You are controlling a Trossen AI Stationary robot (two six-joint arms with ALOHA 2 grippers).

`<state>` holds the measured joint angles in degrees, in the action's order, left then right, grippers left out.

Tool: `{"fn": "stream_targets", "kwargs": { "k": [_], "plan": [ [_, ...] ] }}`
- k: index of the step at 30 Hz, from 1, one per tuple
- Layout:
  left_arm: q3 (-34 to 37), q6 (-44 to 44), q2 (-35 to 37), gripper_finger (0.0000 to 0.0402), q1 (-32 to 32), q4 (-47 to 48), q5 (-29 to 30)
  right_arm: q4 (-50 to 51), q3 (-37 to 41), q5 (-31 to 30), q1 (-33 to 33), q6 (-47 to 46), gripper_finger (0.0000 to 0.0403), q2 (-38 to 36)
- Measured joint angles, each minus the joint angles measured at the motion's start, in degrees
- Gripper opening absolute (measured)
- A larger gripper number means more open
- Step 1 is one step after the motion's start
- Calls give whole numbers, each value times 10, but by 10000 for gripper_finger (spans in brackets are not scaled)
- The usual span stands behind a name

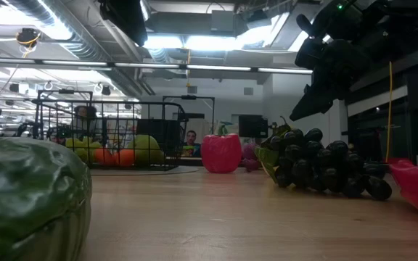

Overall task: Build produce basket
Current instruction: Put the yellow pear into the wire basket

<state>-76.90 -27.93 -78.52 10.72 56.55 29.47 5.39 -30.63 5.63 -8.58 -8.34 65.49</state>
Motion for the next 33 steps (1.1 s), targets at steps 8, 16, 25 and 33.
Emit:
{"fn": "stream_targets", "kwargs": {
  "k": [8,16,25,33],
  "plan": [
    [0,0,0,112,0,0,0,0,0,0,0,-3,129,0],
    [0,-1,0,112,0,0,0,0,0,-3,0,-4,129,0],
    [0,0,0,112,0,0,0,1,0,-81,0,-18,129,0],
    [0,0,0,112,0,0,0,-18,0,-81,6,-19,129,34]
  ]
}}
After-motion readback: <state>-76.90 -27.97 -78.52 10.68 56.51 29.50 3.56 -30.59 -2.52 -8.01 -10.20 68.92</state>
